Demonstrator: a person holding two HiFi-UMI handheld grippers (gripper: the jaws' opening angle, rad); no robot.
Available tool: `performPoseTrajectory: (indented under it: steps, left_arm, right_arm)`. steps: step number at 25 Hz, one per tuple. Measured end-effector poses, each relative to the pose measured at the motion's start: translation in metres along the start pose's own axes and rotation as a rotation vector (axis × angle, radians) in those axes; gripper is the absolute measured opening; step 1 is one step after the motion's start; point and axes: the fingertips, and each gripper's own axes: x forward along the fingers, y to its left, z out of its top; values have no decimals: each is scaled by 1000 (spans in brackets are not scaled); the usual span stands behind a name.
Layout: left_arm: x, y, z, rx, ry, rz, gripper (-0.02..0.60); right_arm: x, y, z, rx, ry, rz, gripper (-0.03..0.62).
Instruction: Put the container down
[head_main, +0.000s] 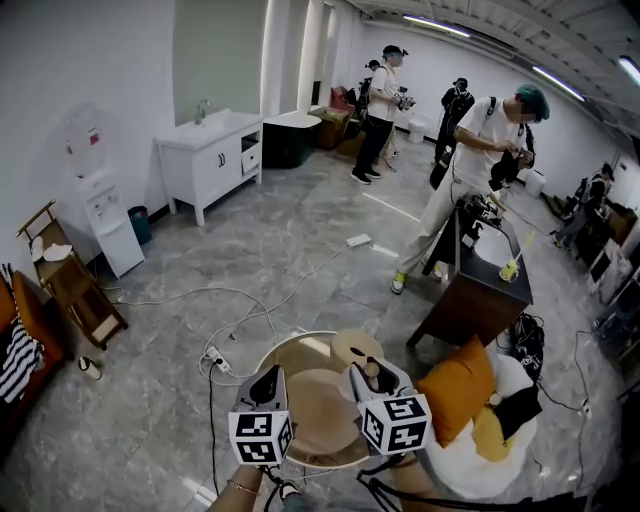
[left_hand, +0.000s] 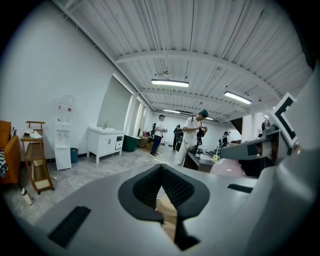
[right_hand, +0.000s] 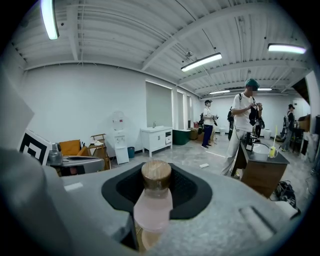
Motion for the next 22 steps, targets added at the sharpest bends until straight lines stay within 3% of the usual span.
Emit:
performPoseTrajectory:
  steps: [11,22]
  left_arm:
    - [37,17,-4,-27,42,73,-3]
    - [75,16,-14,-10,74,78,-3]
  right_arm:
    - [48,-26,-9,-9,71,42,132]
    - [79,-56,-13,8,77,44,132]
